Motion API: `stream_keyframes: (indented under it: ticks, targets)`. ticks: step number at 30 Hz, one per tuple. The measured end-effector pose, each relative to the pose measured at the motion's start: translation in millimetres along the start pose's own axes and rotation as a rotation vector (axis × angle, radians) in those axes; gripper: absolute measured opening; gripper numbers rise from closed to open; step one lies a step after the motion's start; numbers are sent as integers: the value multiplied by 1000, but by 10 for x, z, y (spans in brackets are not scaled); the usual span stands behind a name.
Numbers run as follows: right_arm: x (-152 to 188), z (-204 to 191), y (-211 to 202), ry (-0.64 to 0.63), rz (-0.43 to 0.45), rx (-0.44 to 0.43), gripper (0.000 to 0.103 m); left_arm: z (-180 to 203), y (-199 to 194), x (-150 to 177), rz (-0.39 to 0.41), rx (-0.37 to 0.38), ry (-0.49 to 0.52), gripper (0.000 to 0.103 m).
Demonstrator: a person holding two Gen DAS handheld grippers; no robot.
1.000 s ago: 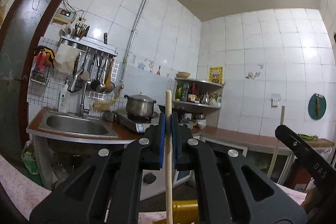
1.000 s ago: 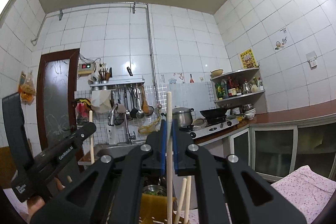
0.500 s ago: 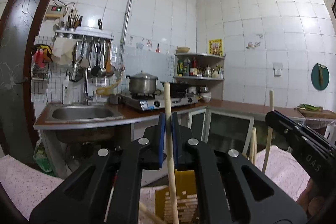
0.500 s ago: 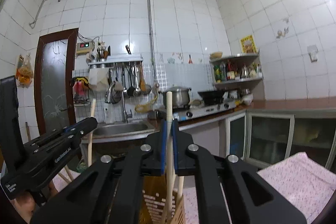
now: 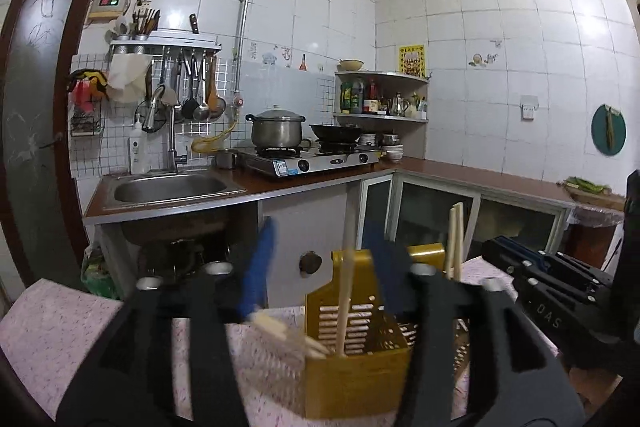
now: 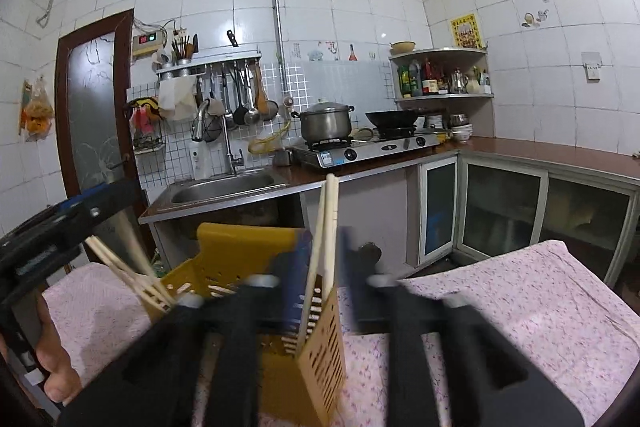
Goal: Organize utensils
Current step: 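Move the right gripper to the blue-gray spoon while the left gripper approaches the green-handled fork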
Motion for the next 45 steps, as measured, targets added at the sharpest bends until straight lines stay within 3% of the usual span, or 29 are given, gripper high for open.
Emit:
stream_keyframes:
  ticks: [1, 5, 7, 9, 14, 23, 26, 32, 41, 45]
  targets:
    - [-13, -1, -69, 4, 5, 5, 56, -25, -87, -17, -1, -1, -6, 54]
    - [-8, -36, -292, -2, -30, 29, 56, -113, -349, -29, -50, 2, -6, 67]
    - [55, -64, -449, -4, -52, 47, 59, -207, -536, 12, -76, -23, -17, 84]
    - [129, -104, -560, 1, -81, 62, 61, -292, -665, 74, -109, -34, -42, 90]
    - [451, -207, -828, 3, -166, 84, 65, -471, -936, 397, -222, -65, -82, 97]
    - [1060, -348, -1020, 43, -351, 110, 65, -479, -1104, 1113, -479, -62, -14, 98]
    - [1227, -439, -1013, 18, -396, 118, 65, -443, -1118, 1277, -528, -61, 9, 98]
    - [1502, -493, -960, 30, -499, 139, 65, -487, -1092, 1466, -595, -5, -57, 98]
    - [1730, -679, -869, -6, -600, 102, 64, -644, -1077, 1539, -620, -20, -127, 98]
    - [1805, -753, -833, -10, -633, 85, 53, -684, -1053, 1549, -634, -7, -154, 98]
Point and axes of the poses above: each gripper's, at about its wrist camera, not at the fingertips, and y roughly the way its jaws point, z to its right, x to its underside, the point moved 2 cm from there along y, roughly the way its jaws point, and after that the axes turned 7 degrees about y, right-handed, at the moved point
